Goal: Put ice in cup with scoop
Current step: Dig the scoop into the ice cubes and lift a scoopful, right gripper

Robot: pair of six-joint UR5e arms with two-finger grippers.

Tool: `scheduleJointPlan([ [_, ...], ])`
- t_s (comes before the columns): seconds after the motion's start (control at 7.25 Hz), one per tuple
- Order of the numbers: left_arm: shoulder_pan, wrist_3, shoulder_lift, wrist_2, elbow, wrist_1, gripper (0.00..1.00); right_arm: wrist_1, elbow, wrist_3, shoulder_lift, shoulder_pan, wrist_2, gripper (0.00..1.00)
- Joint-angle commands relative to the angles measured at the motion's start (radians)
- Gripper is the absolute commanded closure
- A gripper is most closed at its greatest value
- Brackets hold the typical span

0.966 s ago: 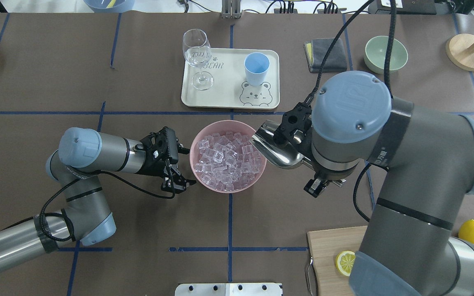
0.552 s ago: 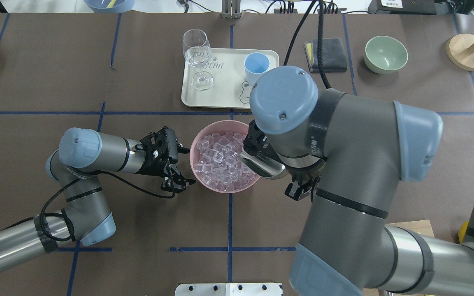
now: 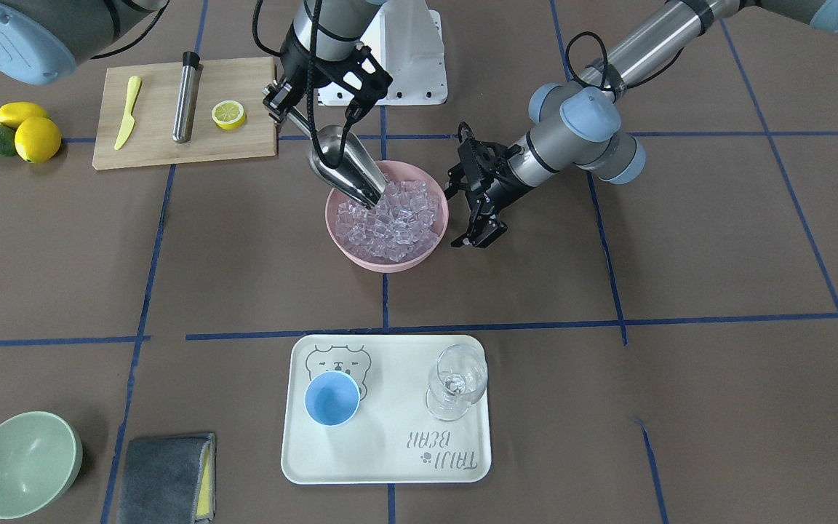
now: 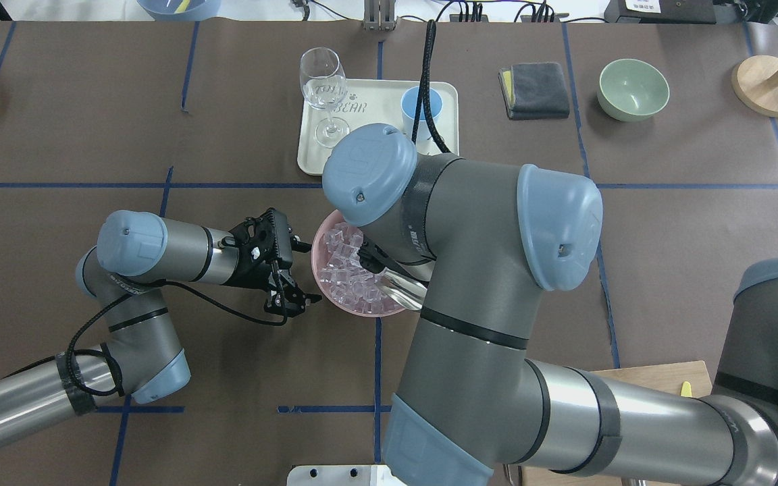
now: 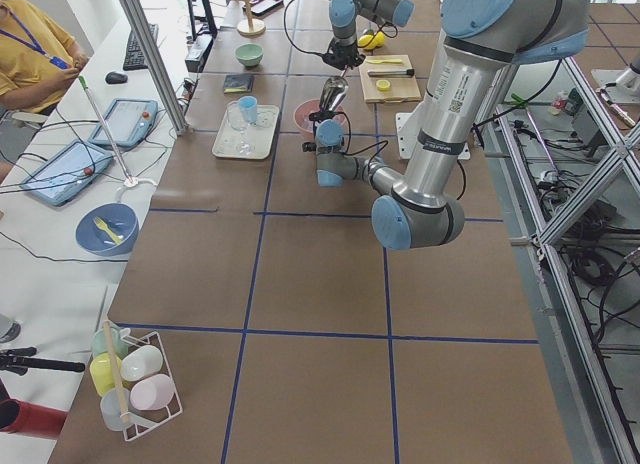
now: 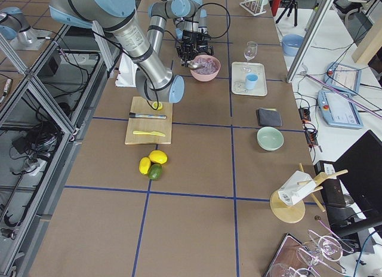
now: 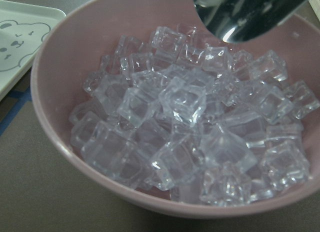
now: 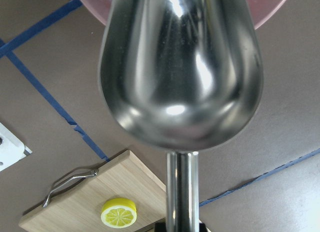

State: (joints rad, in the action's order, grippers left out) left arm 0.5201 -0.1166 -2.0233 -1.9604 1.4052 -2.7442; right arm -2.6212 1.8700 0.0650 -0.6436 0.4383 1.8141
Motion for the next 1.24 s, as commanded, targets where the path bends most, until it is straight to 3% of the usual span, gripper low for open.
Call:
scheduleJointPlan([
  [0.0, 0.000, 0.000, -0.002, 0.003, 0.000, 0.000, 0.00, -0.037, -0.040, -0.002, 0.016, -0.009, -0.006, 1.00],
  [0.14, 0.000, -0.002, -0.002, 0.018, 0.000, 0.000, 0.00, -0.037, -0.052, -0.002, 0.027, -0.009, -0.006, 1.00],
  [0.41, 0.000, -0.002, -0.002, 0.020, 0.000, 0.000, 0.00, -0.030, -0.211, -0.002, 0.126, -0.016, -0.007, 1.00],
  [1.1, 0.000, -0.002, -0.003, 0.020, 0.000, 0.000, 0.00, 0.072, -0.284, -0.001, 0.110, -0.029, -0.029, 1.00],
])
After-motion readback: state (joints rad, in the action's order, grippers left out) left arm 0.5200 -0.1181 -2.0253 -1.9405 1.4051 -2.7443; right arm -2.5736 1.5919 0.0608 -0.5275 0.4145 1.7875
